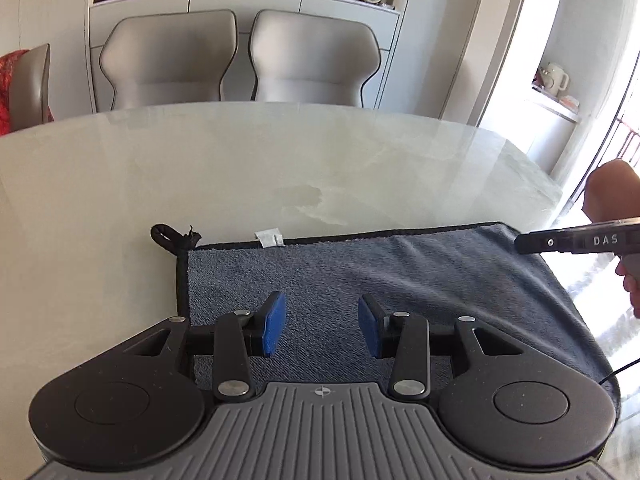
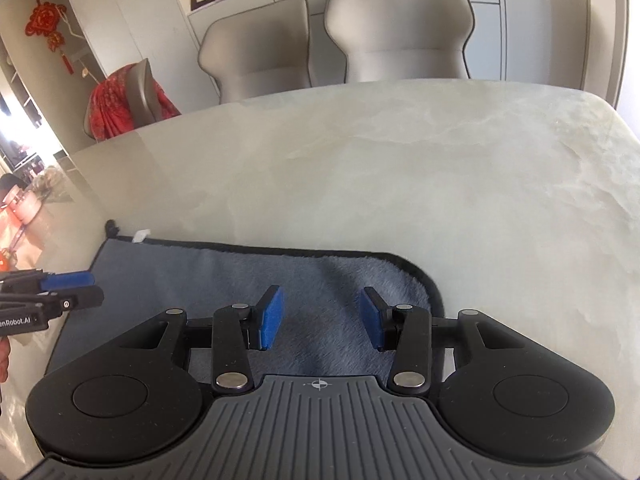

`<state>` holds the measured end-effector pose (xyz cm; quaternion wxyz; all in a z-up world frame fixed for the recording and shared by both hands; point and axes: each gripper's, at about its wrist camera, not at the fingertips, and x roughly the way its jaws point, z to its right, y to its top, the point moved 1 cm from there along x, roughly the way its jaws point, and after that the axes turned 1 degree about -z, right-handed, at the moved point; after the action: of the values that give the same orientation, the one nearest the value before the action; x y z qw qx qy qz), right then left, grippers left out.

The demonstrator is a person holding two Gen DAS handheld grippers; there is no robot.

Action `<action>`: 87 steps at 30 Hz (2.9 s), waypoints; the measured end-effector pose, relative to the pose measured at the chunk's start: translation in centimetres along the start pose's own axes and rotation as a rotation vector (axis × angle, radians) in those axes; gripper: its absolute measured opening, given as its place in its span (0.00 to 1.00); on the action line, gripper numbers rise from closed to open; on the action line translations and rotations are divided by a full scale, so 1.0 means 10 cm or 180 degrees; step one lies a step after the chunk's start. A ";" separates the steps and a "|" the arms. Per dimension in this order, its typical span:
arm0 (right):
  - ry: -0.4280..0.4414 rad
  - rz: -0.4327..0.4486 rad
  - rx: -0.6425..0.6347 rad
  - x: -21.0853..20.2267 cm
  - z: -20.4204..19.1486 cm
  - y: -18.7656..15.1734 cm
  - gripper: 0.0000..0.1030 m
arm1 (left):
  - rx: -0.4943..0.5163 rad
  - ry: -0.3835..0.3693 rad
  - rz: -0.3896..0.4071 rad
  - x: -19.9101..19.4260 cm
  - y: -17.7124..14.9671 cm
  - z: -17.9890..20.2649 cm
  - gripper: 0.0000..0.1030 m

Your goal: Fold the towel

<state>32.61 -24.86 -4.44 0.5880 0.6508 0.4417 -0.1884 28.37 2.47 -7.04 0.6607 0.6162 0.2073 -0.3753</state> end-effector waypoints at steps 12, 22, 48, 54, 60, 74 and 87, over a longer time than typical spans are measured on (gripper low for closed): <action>-0.0330 -0.0065 -0.0088 -0.02 0.11 0.05 0.43 | 0.0138 0.0223 -0.0157 0.08 -0.08 -0.08 0.42; -0.0187 0.0131 0.0398 -0.99 0.13 -0.88 0.48 | -0.0029 0.0055 -0.0093 -0.80 -0.79 0.09 0.57; -0.0090 -0.0029 0.0426 -1.06 -0.12 -1.26 0.07 | -0.0060 -0.0001 -0.0400 -0.94 -1.13 0.33 0.62; 0.0549 0.0168 0.0166 -1.07 -0.62 -0.86 0.07 | -0.0319 -0.0091 -0.0280 -1.08 -1.06 0.19 0.62; 0.1127 -0.0015 -0.0371 -0.64 -1.36 -0.57 0.07 | -0.0667 -0.0120 -0.0102 -1.30 -1.01 -0.04 0.65; 0.1642 -0.0617 -0.0819 -0.27 -1.85 -0.77 0.36 | -0.1035 -0.0120 -0.0117 -1.53 -1.21 -0.32 0.67; 0.1037 -0.0306 -0.0319 -0.66 -0.86 -0.67 0.36 | -0.0802 -0.0601 -0.0199 -1.21 -0.92 0.13 0.68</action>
<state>21.38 -19.67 -1.35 0.5307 0.6207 0.5706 -0.0861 13.56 4.53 -3.97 0.7373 0.4836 0.2088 -0.4230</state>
